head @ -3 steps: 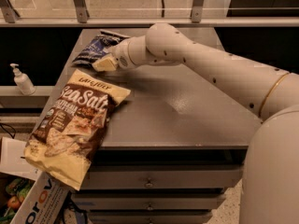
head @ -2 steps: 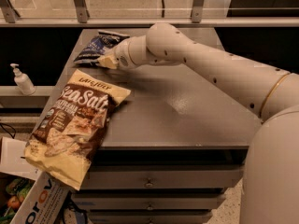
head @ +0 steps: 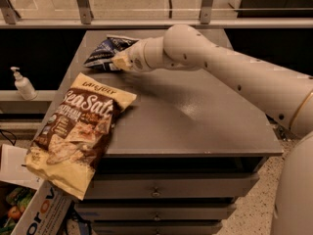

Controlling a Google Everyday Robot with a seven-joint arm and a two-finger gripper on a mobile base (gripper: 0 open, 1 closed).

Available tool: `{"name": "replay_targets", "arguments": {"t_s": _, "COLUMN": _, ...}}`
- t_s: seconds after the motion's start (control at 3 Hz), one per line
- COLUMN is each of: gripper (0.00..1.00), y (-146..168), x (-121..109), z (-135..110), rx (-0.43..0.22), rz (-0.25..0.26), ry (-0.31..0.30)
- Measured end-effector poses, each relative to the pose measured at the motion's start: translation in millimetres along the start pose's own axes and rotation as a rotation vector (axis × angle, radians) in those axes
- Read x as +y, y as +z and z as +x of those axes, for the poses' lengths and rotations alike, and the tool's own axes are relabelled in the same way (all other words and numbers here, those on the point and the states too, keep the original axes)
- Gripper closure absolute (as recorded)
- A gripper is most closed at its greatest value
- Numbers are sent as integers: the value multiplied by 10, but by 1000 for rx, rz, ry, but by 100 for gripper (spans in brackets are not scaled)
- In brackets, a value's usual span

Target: Move blue chip bag near sponge

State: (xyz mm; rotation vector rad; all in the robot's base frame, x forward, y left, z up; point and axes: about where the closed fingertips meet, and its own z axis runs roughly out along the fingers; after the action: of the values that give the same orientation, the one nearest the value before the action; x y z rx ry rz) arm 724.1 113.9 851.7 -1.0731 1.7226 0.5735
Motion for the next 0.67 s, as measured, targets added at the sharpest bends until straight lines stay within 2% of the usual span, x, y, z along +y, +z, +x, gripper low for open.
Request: {"name": "replay_targets", "arguments": {"t_s": 0.67, "gripper": 100, "y": -438, "x": 235, "z": -43, "rx": -38, "rz": 17, "ry": 25}}
